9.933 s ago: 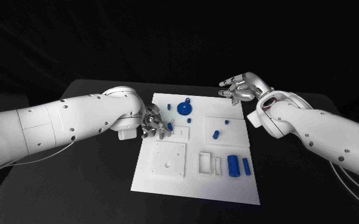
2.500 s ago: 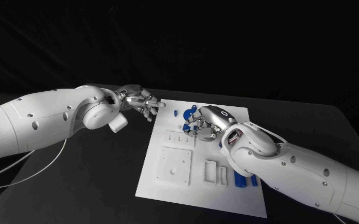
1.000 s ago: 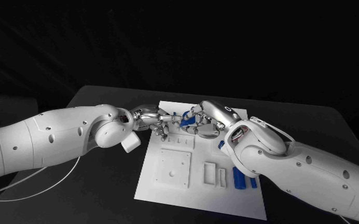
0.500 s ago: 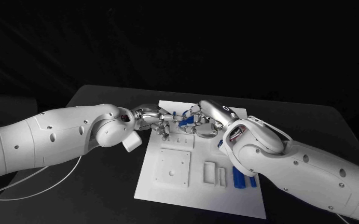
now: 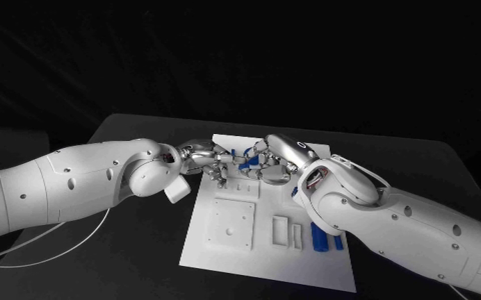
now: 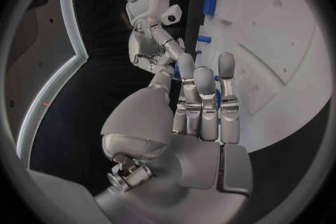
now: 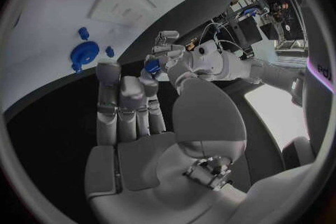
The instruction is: Assemble the parts on the task board
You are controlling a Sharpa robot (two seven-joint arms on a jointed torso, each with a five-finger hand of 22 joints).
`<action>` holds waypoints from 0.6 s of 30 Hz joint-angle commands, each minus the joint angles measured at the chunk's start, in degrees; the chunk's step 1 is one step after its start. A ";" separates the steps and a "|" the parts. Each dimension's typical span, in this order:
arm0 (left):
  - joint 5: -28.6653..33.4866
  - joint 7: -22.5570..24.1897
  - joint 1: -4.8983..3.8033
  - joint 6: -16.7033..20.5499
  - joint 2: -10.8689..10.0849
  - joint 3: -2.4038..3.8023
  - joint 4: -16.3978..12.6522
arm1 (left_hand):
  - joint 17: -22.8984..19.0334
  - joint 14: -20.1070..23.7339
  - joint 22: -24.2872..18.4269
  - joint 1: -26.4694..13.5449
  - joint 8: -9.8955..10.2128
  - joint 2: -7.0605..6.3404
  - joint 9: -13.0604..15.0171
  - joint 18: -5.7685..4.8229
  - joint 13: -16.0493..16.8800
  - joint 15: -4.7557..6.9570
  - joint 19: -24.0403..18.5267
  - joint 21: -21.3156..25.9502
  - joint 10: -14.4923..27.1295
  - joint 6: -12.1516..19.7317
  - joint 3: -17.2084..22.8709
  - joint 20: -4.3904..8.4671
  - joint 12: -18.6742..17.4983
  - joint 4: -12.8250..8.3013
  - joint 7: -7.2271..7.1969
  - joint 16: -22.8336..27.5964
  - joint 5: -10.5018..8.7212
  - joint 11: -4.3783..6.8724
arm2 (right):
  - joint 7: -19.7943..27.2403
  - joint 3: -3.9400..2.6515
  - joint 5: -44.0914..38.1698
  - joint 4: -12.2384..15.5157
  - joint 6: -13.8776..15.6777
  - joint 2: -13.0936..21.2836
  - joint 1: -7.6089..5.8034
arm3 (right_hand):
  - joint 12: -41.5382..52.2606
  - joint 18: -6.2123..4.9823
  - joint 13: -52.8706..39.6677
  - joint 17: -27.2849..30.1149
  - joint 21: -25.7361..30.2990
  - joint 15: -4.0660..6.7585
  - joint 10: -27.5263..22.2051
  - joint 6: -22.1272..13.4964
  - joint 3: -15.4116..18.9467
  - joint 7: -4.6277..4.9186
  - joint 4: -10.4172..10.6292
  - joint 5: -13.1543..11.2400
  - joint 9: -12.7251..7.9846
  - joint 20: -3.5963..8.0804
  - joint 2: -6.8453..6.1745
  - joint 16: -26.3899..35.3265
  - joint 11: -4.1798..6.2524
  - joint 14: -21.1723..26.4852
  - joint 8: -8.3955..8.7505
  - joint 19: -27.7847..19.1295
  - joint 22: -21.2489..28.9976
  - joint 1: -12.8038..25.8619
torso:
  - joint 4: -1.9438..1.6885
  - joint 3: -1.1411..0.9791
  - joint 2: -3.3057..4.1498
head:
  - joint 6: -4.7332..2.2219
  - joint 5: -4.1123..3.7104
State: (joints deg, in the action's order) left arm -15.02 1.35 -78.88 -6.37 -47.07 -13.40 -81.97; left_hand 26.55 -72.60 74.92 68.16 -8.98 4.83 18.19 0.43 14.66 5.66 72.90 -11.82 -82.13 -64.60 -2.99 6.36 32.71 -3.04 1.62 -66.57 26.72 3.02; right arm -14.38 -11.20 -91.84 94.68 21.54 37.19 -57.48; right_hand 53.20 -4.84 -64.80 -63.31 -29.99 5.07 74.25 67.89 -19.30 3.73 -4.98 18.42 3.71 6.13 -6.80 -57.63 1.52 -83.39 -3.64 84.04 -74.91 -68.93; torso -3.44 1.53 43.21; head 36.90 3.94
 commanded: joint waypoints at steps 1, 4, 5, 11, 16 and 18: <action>0.12 0.73 0.00 -1.59 0.06 0.04 -0.15 | 0.15 -0.22 1.16 0.59 0.11 0.25 2.78 -0.43 -0.14 0.31 -0.05 -0.58 -0.54 -0.48 0.58 0.61 -0.47 -1.16 -0.28 -0.28 1.70 0.32 | 0.39 -0.06 -0.59 -0.18 -0.92 -0.07 0.02 | -0.18 1.05 -0.07 -0.06 -0.16 0.28 0.04 0.10 0.08 -0.11 0.13 0.04 0.02 0.44 0.05 0.02 0.44 0.00 0.07 2.56 -3.31 -0.52 | -0.01 0.01 -0.02 | 0.05 -0.02; 0.03 0.78 0.00 -1.82 0.02 0.04 -0.14 | 0.40 -0.31 1.14 -0.11 0.39 0.31 7.41 -0.43 0.00 0.46 -0.27 -1.28 -0.74 -0.30 1.12 0.70 -0.62 -2.18 -0.54 -0.40 2.16 0.37 | 0.38 -0.06 -0.60 -0.28 -1.00 -0.10 0.02 | -0.18 1.05 -0.07 -0.06 -0.16 0.28 0.04 0.10 0.08 -0.11 0.13 0.04 0.02 0.44 0.05 0.02 0.44 0.00 0.07 2.56 -3.31 -0.52 | -0.03 0.02 -0.01 | 0.13 -0.06; 0.02 0.79 0.00 -1.93 0.00 0.04 -0.13 | 0.46 -0.33 1.13 -0.22 0.49 0.30 8.71 -0.43 0.07 0.42 -0.36 -1.46 -0.81 -0.26 1.24 0.69 -0.60 -2.38 -0.64 -0.42 2.17 0.52 | 0.38 -0.06 -0.60 -0.30 -1.04 -0.10 0.02 | -0.18 1.05 -0.07 -0.06 -0.16 0.28 0.04 0.10 0.08 -0.11 0.13 0.04 0.02 0.44 0.05 0.02 0.44 0.00 0.07 2.56 -3.31 -0.52 | -0.03 0.02 -0.01 | 0.14 -0.08; -0.02 0.52 0.00 -3.25 -0.04 0.04 -0.05 | 0.59 -0.30 1.06 -0.78 2.21 -0.08 11.71 -0.43 0.18 0.37 -0.68 -1.95 -0.84 -0.28 1.21 0.65 -0.78 -2.50 -0.56 -0.26 1.01 0.45 | 0.36 -0.06 -0.70 -0.49 -1.28 -0.23 0.02 | -0.18 1.05 -0.07 -0.06 -0.16 0.28 0.04 0.10 0.08 -0.11 0.13 0.04 0.02 0.44 0.05 0.02 0.44 0.00 0.07 2.56 -3.31 -0.52 | -0.05 0.03 0.00 | 0.18 -0.19; -0.14 0.35 0.00 -4.00 -0.02 0.04 -0.05 | 0.69 -0.48 1.07 0.41 3.31 0.04 11.57 -0.43 0.14 0.47 -0.67 -2.12 -1.16 -1.22 1.49 0.73 -0.93 -3.09 -0.67 -0.31 1.48 0.52 | 0.37 -0.05 -0.75 -0.66 -1.41 -0.37 0.03 | -0.14 1.05 -0.14 -0.09 -0.14 0.28 0.03 0.18 0.01 -0.13 0.01 0.11 0.03 0.44 0.11 0.04 0.44 0.00 0.06 2.54 -3.31 -0.55 | -0.05 0.02 0.01 | 0.24 -0.18; -0.30 0.33 0.00 -4.28 0.00 0.05 -0.06 | 0.78 -0.66 1.12 1.35 3.20 0.26 11.84 -0.43 0.14 0.57 -0.59 -2.24 -1.47 -1.56 1.95 0.81 -0.90 -3.68 -0.85 -0.45 2.14 0.61 | 0.37 -0.05 -0.76 -0.73 -1.44 -0.42 0.03 | -0.14 1.05 -0.14 -0.09 -0.14 0.28 0.03 0.18 0.01 -0.13 0.01 0.11 0.03 0.44 0.11 0.04 0.44 0.00 0.06 2.54 -3.31 -0.55 | -0.04 0.01 0.01 | 0.29 -0.18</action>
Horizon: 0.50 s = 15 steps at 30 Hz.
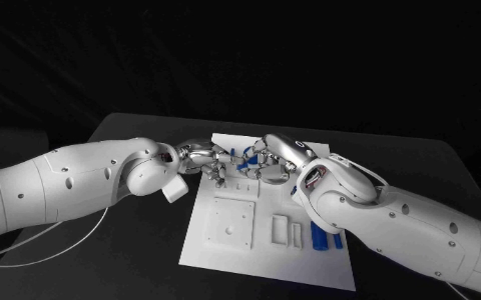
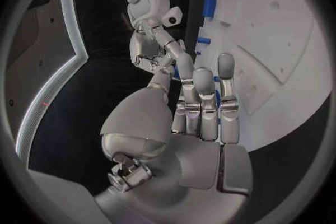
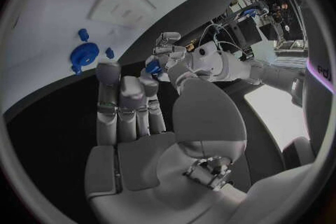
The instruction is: Assemble the parts on the task board
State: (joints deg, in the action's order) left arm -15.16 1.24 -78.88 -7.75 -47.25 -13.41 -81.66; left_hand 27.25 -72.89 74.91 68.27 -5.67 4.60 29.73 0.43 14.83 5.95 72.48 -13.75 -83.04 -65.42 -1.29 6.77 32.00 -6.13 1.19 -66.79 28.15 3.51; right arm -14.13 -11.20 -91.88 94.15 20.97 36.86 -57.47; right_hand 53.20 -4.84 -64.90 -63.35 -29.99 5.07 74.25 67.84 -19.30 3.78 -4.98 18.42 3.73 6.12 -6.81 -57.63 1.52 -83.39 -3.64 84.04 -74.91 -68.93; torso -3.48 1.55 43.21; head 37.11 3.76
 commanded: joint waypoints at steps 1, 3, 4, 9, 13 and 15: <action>-0.24 0.46 0.00 -2.96 0.19 0.06 -0.37 | 0.11 -0.43 1.14 1.55 -0.14 0.63 0.41 -0.43 -0.03 0.31 -0.15 -0.36 -0.69 -0.81 0.44 0.42 -0.19 -0.78 -0.45 -0.29 0.98 0.15 | 0.13 -0.05 -0.72 -0.23 -0.89 -0.11 0.03 | -0.14 1.04 -0.05 -0.05 -0.14 0.28 0.03 0.23 0.01 -0.18 0.01 0.11 0.01 0.44 0.11 0.04 0.44 0.00 0.07 2.55 -3.31 -0.55 | 0.00 0.01 0.02 | 0.10 0.01; -0.37 0.55 0.00 -2.92 0.20 0.06 -0.38 | 0.28 -0.68 1.22 2.62 -0.43 0.97 1.27 -0.43 -0.13 0.44 -0.02 -0.70 -1.27 -1.08 1.18 0.57 -0.32 -1.60 -0.52 -0.49 1.98 0.22 | 0.13 -0.05 -0.72 -0.26 -0.92 -0.13 0.03 | -0.14 1.04 -0.05 -0.05 -0.14 0.28 0.03 0.23 0.01 -0.18 0.01 0.11 0.01 0.44 0.11 0.04 0.44 0.00 0.07 2.55 -3.31 -0.55 | 0.01 -0.02 0.01 | 0.09 0.00; -0.46 0.66 0.00 -2.80 0.21 0.06 -0.38 | 0.39 -0.86 1.26 3.02 -0.76 1.06 1.95 -0.43 -0.15 0.52 0.06 -0.92 -1.67 -1.28 1.57 0.67 -0.34 -2.01 -0.56 -0.64 2.43 0.25 | 0.14 -0.05 -0.73 -0.28 -0.93 -0.13 0.03 | -0.14 1.04 -0.05 -0.05 -0.14 0.28 0.03 0.23 0.01 -0.18 0.01 0.11 0.01 0.44 0.11 0.04 0.44 0.00 0.07 2.55 -3.31 -0.55 | 0.02 -0.02 0.00 | 0.13 0.01; -1.08 1.14 0.00 -1.23 0.26 0.06 -0.44 | 1.26 -1.63 1.26 1.67 -1.84 1.16 9.03 -0.41 0.05 0.90 -0.20 -3.28 -3.07 -1.24 5.10 1.12 -0.45 -3.84 -0.71 -0.98 4.83 0.47 | 0.18 -0.04 -0.73 -0.33 -0.87 -0.10 0.03 | -0.31 1.04 0.03 0.02 -0.06 0.27 -0.06 0.20 0.07 -0.15 -0.03 0.11 0.00 0.44 0.06 0.17 0.43 0.03 0.09 2.52 -3.28 -0.38 | 0.01 -0.03 -0.02 | 0.20 -0.03; -1.71 0.96 0.00 0.70 0.28 0.06 -0.61 | 1.89 -2.33 1.22 0.39 -1.56 0.79 12.96 -0.30 0.49 1.11 -0.32 -4.88 -3.27 -1.48 6.80 1.35 0.20 -4.77 -0.90 -0.98 6.60 0.80 | 0.27 -0.04 -0.69 -0.35 -0.45 0.02 0.04 | -1.08 1.03 0.55 0.24 0.33 0.22 -0.40 -0.06 0.33 -0.12 0.18 0.08 -0.01 0.40 -0.10 0.49 0.38 0.12 0.09 2.45 -3.18 -0.09 | 0.03 -0.02 -0.02 | 0.24 -0.05; -1.97 0.77 0.00 1.56 0.29 0.06 -0.69 | 2.13 -2.60 1.21 0.16 -1.50 0.69 14.11 -0.25 0.59 1.20 -0.30 -5.36 -3.29 -1.52 7.22 1.44 0.45 -5.02 -1.04 -0.93 7.32 0.87 | 0.34 -0.04 -0.67 -0.36 -0.16 0.08 0.04 | -1.55 0.99 0.92 0.47 0.84 0.20 -0.56 -0.28 0.66 -0.07 0.35 0.15 -0.02 0.37 -0.30 0.83 0.34 0.17 0.08 2.37 -3.04 0.05 | 0.03 -0.02 -0.01 | 0.22 -0.06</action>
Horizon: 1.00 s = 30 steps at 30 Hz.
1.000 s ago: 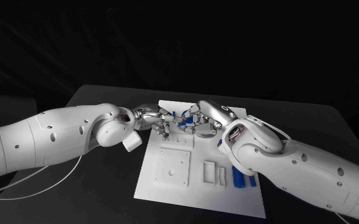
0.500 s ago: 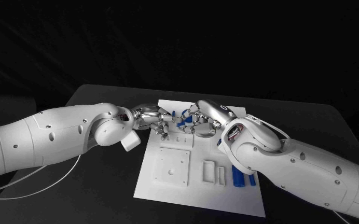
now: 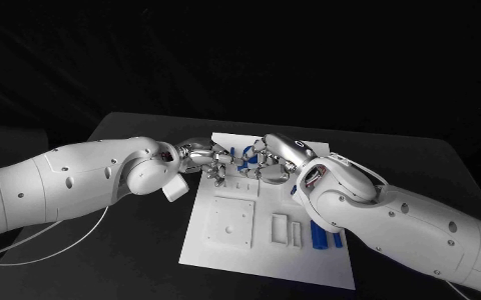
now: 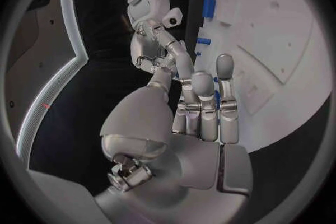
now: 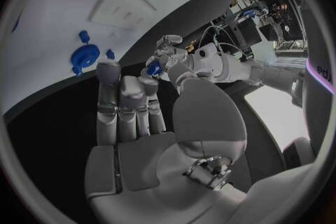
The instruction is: Assemble the parts on the task board
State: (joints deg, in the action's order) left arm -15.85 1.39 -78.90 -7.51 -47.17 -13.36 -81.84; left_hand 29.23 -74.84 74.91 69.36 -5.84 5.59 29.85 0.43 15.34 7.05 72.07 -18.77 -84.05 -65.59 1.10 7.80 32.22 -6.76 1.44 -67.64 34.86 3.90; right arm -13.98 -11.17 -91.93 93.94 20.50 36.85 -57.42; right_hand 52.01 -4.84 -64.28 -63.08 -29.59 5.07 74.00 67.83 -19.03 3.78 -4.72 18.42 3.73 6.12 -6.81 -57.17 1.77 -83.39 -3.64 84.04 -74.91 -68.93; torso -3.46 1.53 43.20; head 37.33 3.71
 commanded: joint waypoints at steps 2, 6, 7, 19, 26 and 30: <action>-1.45 0.39 0.02 2.24 0.21 0.02 -0.58 | 0.40 -0.80 1.19 -1.31 -1.22 -0.34 15.22 -0.22 0.12 0.14 0.06 -0.76 -2.27 -1.33 5.21 0.44 0.40 -4.47 -1.24 0.07 0.90 0.59 | 0.27 -0.07 -0.60 -0.15 0.59 0.15 -0.01 | -0.56 0.97 0.51 0.33 0.82 0.19 -0.33 -0.32 0.69 -0.04 0.25 0.16 -0.02 0.34 -0.33 0.58 0.08 0.13 0.09 2.36 -2.92 -0.04 | 0.00 -0.02 0.00 | 0.03 -0.02; -1.61 -0.12 0.02 3.68 0.21 0.02 -0.65 | 0.91 -1.18 1.12 -1.72 -0.71 -0.39 17.10 -0.19 0.21 0.23 0.00 -1.37 -2.33 -1.44 5.71 0.51 0.82 -4.49 -1.35 0.28 1.07 0.69 | 0.28 -0.07 -0.56 -0.16 0.89 0.31 -0.01 | -0.72 0.97 0.67 0.44 0.97 0.18 -0.39 -0.43 0.94 -0.03 0.38 -0.26 -0.03 0.34 -0.38 0.77 0.07 0.14 0.08 2.40 -2.88 -0.11 | -0.01 0.00 0.00 | 0.00 -0.05; -1.63 -0.22 0.02 3.87 0.21 0.03 -0.66 | 0.96 -1.19 1.11 -1.72 -0.65 -0.39 17.25 -0.19 0.21 0.23 -0.03 -1.40 -2.34 -1.46 5.74 0.51 0.84 -4.49 -1.37 0.30 1.07 0.68 | 0.26 -0.07 -0.56 -0.17 0.93 0.36 -0.01 | -0.82 0.96 0.76 0.47 1.06 0.16 -0.43 -0.71 1.12 0.05 0.48 -0.39 -0.05 0.34 -0.47 0.83 0.02 0.13 0.11 2.41 -2.86 -0.06 | -0.01 -0.01 0.01 | -0.02 -0.04; -5.82 -5.48 -0.42 6.35 -0.07 0.23 -0.55 | 1.71 -1.95 1.11 -2.09 -0.34 -0.64 19.06 -0.18 0.45 0.49 0.31 -2.13 -2.50 -1.97 6.10 0.75 2.00 -4.61 -1.63 0.27 1.98 0.95 | 1.76 -0.07 3.40 -0.65 3.77 4.51 -0.01 | -8.12 -1.11 13.35 10.04 21.75 -2.11 -8.49 -14.85 13.68 3.09 5.07 2.37 -0.29 -2.11 -2.91 12.21 -2.51 5.66 0.22 -0.18 7.29 -5.84 | -0.03 0.00 -0.05 | 0.05 0.34; -12.08 -12.70 -1.49 6.53 0.21 0.33 -0.62 | 2.03 -2.58 1.04 -2.56 -0.15 -0.70 19.65 -0.20 0.32 0.66 0.59 -2.39 -2.54 -2.43 6.35 0.91 2.62 -4.74 -1.81 0.60 2.28 1.11 | 2.73 -1.35 7.43 -1.15 4.24 8.27 -0.02 | -6.58 -1.10 16.93 11.08 22.76 -2.11 -9.51 -14.93 9.49 3.20 2.28 3.35 -0.32 -2.12 -3.02 11.77 -2.49 6.33 0.26 -0.02 7.50 -6.42 | 0.13 -0.05 -0.10 | 0.14 0.58; -15.44 -16.77 -1.87 6.77 0.76 0.34 -0.73 | 2.15 -3.13 1.01 -2.78 -0.14 -0.75 20.01 -0.18 0.23 0.78 0.95 -2.51 -2.62 -2.78 6.39 1.03 3.16 -4.81 -1.94 0.89 2.49 1.18 | 3.10 -2.94 11.06 -2.15 5.25 9.25 -0.03 | -6.58 -1.11 18.03 11.64 23.04 -2.02 -9.60 -14.29 7.01 3.11 1.42 3.89 -0.31 -2.05 -3.20 11.96 -2.37 6.23 0.28 0.03 7.41 -5.72 | 0.14 -0.16 -0.22 | 0.26 0.52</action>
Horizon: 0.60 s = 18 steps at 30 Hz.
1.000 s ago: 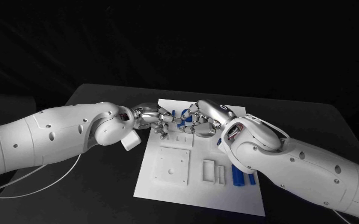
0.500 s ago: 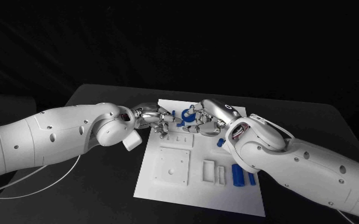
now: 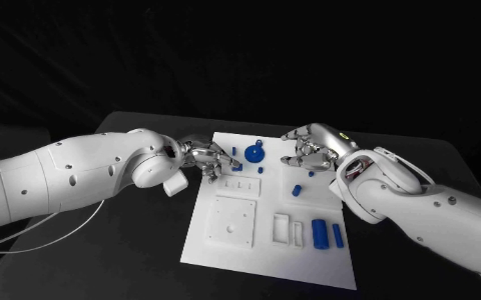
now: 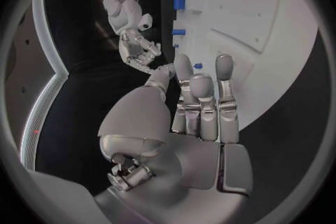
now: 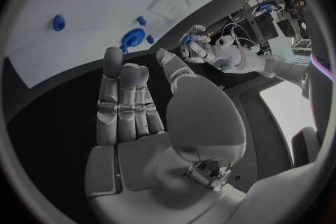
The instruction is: Assemble the parts on the task board
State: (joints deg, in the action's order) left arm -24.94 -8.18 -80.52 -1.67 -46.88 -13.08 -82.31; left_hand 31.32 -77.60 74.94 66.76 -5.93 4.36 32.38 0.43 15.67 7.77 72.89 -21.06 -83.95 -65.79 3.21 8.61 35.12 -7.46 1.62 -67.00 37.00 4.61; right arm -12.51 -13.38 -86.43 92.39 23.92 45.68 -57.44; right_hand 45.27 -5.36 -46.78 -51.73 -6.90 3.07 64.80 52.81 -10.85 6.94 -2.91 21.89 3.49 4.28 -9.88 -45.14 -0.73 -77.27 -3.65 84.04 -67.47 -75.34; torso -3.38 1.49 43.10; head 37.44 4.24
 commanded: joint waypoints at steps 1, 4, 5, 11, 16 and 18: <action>-7.46 -8.31 -0.34 1.17 0.66 0.06 -0.34 | 0.07 -0.48 0.98 -0.24 -0.13 0.33 17.57 -0.17 -0.13 0.09 0.20 -0.23 -2.75 -2.82 4.26 0.25 0.39 -4.18 -2.21 0.33 0.69 0.48 | 1.57 -1.42 6.91 -1.01 2.08 0.58 -0.02 | 0.20 -0.56 0.61 0.33 0.39 -0.03 -0.43 0.78 -1.37 0.00 -0.30 0.73 -0.05 -0.22 0.05 -0.05 0.12 0.16 0.24 0.02 -0.03 0.95 | 0.11 -0.18 -0.19 | 0.18 0.04; -10.32 -10.89 -0.49 2.09 1.35 0.00 -0.49 | 0.10 -0.78 0.96 -0.69 -0.48 -0.06 18.10 -0.13 -0.29 0.16 0.39 -0.24 -2.79 -3.41 4.35 0.30 0.57 -4.27 -2.43 0.67 2.97 0.54 | 1.40 -3.82 10.36 -2.39 2.63 0.51 -0.12 | 0.09 -0.54 1.05 0.42 0.53 0.01 -0.47 1.98 -1.70 -0.05 -0.27 1.38 0.00 -0.20 0.03 -0.08 0.17 0.17 0.22 0.05 0.02 1.50 | 0.15 -0.29 -0.31 | 0.55 0.19; -11.26 -11.80 -0.52 2.50 1.69 -0.06 -0.53 | 0.12 -0.91 0.95 -0.83 -0.56 -0.16 18.34 -0.11 -0.35 0.17 0.45 -0.25 -2.80 -3.46 4.47 0.32 0.62 -4.36 -2.46 0.80 3.43 0.58 | 1.50 -4.67 11.71 -3.04 2.89 0.37 -0.30 | 0.00 -0.53 1.21 0.45 0.57 0.00 -0.55 2.56 -1.76 -0.08 -0.29 1.65 0.05 -0.20 0.03 -0.06 0.17 0.22 0.14 0.05 0.04 1.62 | 0.17 -0.35 -0.38 | 0.67 0.17; -16.67 -16.78 -0.61 6.36 4.03 -0.33 -1.33 | 1.03 -2.03 0.95 -2.62 -0.65 -0.39 20.14 0.00 0.07 0.34 1.07 -0.28 -2.84 -4.05 5.79 0.44 1.77 -5.48 -2.75 1.79 5.05 0.85 | 5.57 -7.13 22.56 -8.34 5.42 -1.26 -3.77 | -6.28 0.26 10.18 5.79 3.16 -0.14 0.22 4.94 -1.18 -0.25 -0.87 3.79 0.14 -0.38 0.85 4.18 0.11 1.50 0.08 -1.77 4.37 3.08 | 0.22 -0.57 -0.81 | 1.29 -0.22; -19.73 -18.99 -0.61 9.38 5.47 -0.50 -2.00 | 1.85 -2.50 0.98 -3.55 -0.75 -0.40 21.35 0.00 0.68 0.43 1.36 -0.36 -2.84 -4.64 6.16 0.50 1.98 -6.02 -3.02 2.14 5.56 1.03 | 10.14 -7.50 28.73 -11.11 8.43 -2.66 -5.32 | -10.13 0.45 19.94 11.73 2.67 -0.46 1.46 5.55 2.96 -0.15 -2.76 5.80 0.22 -0.75 2.69 7.85 -0.19 1.26 -0.17 -3.00 12.86 2.87 | 0.25 -0.57 -0.95 | 1.45 -0.32; -20.57 -19.72 -0.60 10.38 5.94 -0.60 -2.29 | 2.08 -2.66 1.01 -3.71 -0.82 -0.47 21.69 0.02 0.89 0.46 1.49 -0.47 -2.83 -4.82 6.23 0.53 2.26 -6.14 -3.10 2.08 6.00 1.11 | 11.36 -7.57 30.49 -11.96 9.26 -3.17 -5.71 | -9.41 0.68 20.69 12.02 2.92 -0.62 0.55 5.29 3.26 -0.13 -3.10 6.68 0.12 -0.75 2.92 8.09 -0.22 2.13 0.12 -3.26 14.69 3.07 | 0.16 -0.58 -0.90 | 1.65 -0.30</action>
State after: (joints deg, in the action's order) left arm -41.39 -24.49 -81.05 4.74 -41.23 -13.68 -84.26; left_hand 33.35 -79.95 74.92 63.29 -6.38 3.75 38.34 0.44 16.52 8.27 73.84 -21.31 -84.08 -66.52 5.29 9.11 37.19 -9.54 2.34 -65.00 42.77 5.30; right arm -6.31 -20.86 -63.00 80.94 29.73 42.81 -62.95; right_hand 35.61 -5.34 -26.48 -39.93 -3.97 2.55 65.59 57.95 -7.88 6.79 -5.96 28.44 3.62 3.57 -7.50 -37.18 -0.79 -75.37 -3.64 81.05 -53.36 -72.39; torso -3.14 0.95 42.25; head 38.91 3.94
